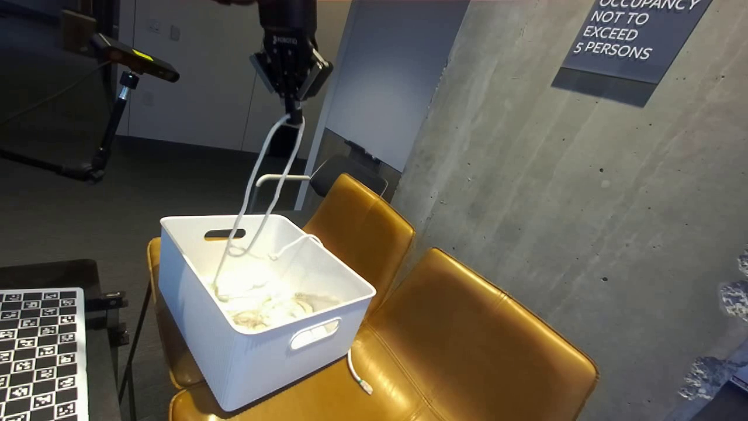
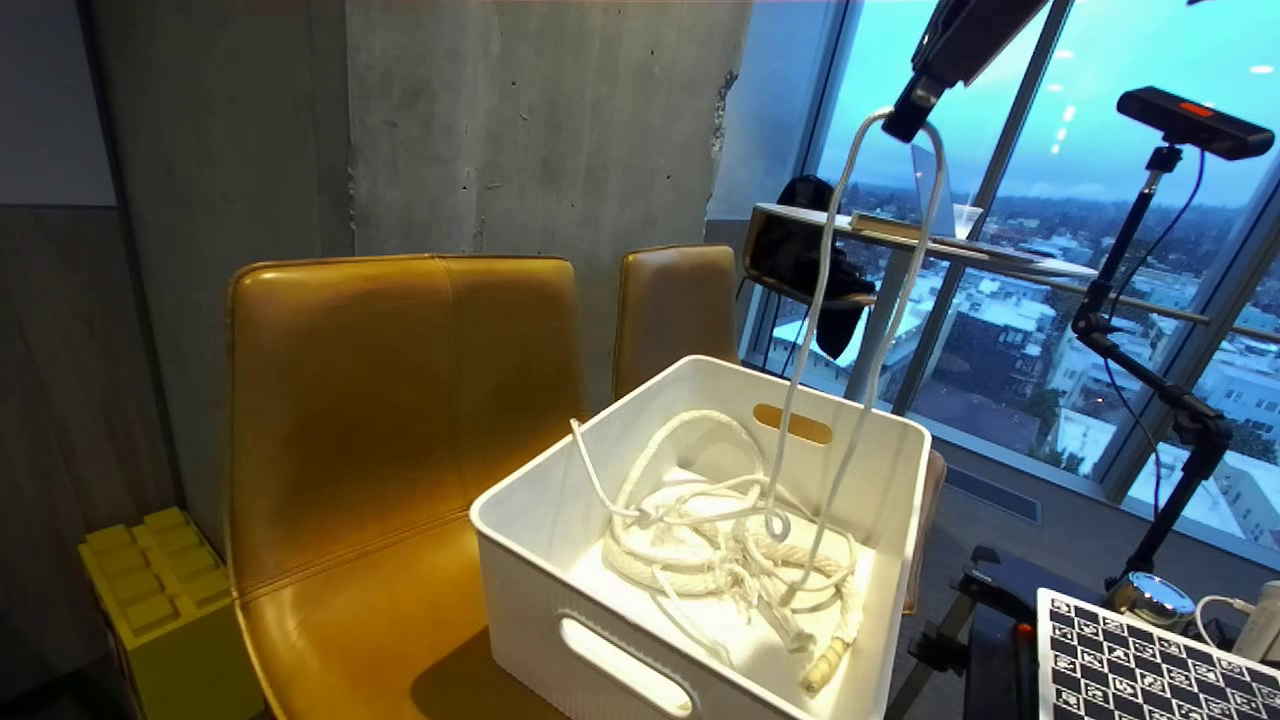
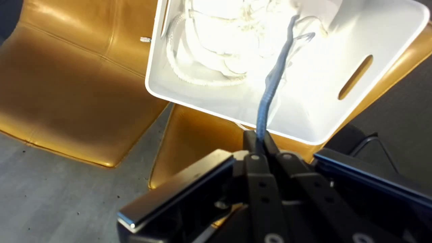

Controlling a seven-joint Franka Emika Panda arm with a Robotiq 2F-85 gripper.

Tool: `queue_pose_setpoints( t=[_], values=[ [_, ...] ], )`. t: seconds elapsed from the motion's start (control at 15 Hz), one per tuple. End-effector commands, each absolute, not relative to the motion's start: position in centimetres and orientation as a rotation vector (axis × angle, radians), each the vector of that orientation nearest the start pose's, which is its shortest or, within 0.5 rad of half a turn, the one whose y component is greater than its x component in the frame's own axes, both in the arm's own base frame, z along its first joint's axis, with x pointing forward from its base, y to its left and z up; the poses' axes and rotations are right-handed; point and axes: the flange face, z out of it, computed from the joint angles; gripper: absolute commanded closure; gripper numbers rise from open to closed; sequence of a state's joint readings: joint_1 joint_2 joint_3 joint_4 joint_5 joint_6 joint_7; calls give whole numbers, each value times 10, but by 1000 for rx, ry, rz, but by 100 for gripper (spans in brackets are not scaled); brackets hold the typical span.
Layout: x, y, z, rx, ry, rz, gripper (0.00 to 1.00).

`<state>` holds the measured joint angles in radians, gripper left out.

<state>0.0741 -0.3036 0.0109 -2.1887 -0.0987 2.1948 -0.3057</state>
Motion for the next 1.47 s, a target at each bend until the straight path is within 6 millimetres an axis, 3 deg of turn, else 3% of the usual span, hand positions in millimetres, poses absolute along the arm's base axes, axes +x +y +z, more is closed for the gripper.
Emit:
queue_pose_setpoints(
  t=[0.0,0.13,0.33,0.73,1.07,1.4],
  values=[
    [512,-2,507,-3190,-684,-450,71],
    [522,-18,487,-3197,-667,-426,65],
    [537,-26,455,-3198,-667,-383,42],
    [568,2,386,-3144,-745,-377,1],
    [601,37,332,-3108,-784,-567,0],
    [603,88,276,-3057,-808,-700,0]
  ],
)
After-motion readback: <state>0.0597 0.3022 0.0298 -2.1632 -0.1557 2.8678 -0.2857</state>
